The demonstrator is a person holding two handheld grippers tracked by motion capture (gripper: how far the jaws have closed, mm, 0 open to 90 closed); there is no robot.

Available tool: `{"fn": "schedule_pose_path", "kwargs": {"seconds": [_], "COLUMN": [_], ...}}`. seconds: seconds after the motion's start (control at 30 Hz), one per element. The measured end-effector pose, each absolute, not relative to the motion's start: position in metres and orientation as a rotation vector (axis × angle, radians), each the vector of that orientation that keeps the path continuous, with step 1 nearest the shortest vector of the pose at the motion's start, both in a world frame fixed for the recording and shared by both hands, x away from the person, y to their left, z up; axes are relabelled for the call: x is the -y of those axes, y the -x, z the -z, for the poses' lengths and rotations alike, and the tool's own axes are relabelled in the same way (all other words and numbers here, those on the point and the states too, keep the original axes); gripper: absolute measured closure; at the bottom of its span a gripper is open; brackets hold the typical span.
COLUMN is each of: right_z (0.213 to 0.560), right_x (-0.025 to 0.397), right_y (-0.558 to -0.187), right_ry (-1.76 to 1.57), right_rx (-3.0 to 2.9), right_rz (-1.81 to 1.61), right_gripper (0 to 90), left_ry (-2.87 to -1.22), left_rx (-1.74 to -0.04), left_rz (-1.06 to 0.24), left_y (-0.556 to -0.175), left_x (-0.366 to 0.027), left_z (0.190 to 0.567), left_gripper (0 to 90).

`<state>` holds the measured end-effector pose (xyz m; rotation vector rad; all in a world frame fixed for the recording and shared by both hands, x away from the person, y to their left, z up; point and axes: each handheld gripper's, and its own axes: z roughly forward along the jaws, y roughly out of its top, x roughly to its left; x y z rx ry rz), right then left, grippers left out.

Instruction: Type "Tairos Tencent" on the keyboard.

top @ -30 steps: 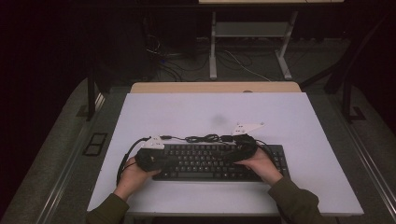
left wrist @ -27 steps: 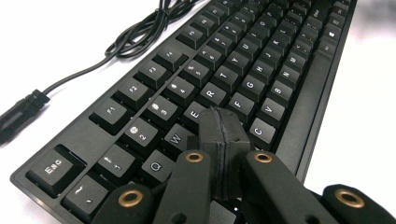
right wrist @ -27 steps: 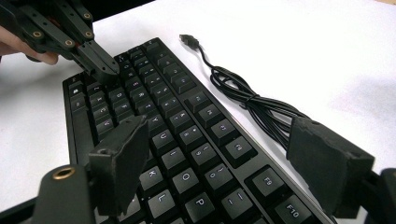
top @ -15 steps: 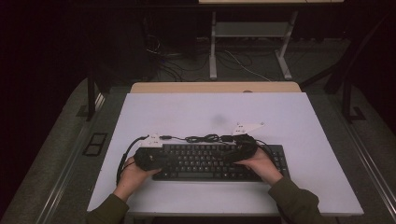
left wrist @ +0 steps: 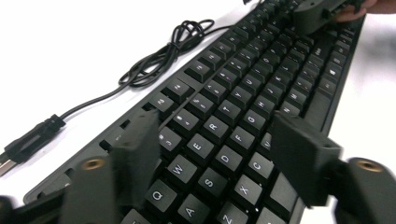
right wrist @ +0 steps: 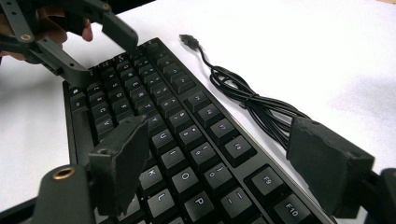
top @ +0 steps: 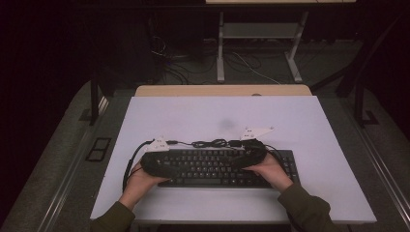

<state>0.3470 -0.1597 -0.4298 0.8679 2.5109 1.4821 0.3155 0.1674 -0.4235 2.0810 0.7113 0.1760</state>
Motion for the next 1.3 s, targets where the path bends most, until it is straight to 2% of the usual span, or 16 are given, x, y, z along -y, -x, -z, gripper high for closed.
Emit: {"fn": "schedule_pose_path", "kwargs": {"seconds": [0.3, 0.43, 0.6, 0.77, 0.93, 1.07, 1.3], "right_z": [0.429, 0.428, 0.428, 0.428, 0.428, 0.428, 0.428], "right_x": [0.161, 0.162, 0.163, 0.162, 0.162, 0.162, 0.162], "right_y": [-0.348, -0.347, -0.348, -0.347, -0.347, -0.347, -0.347], "right_ry": [-0.869, -0.870, -0.868, -0.865, -0.869, -0.868, -0.868], "right_rx": [-2.508, -2.500, -2.497, -2.502, -2.499, -2.503, -2.501], "right_rz": [-1.484, -1.489, -1.490, -1.485, -1.488, -1.484, -1.485], "right_gripper": [20.7, 20.7, 20.7, 20.7, 20.7, 20.7, 20.7], "left_ry": [-2.057, -2.069, -2.070, -2.071, -2.100, -2.134, -2.173], "left_rx": [-0.693, -0.662, -0.631, -0.595, -0.565, -0.543, -0.534], "left_rz": [-0.150, -0.135, -0.097, -0.040, -0.009, 0.002, 0.005], "left_y": [-0.308, -0.301, -0.293, -0.291, -0.290, -0.291, -0.292], "left_x": [-0.165, -0.161, -0.161, -0.161, -0.157, -0.154, -0.151], "left_z": [0.419, 0.419, 0.420, 0.422, 0.424, 0.427, 0.432], "left_gripper": [27.8, 31.4, 45.1, 66.2, 81.4, 89.1, 89.3]}}
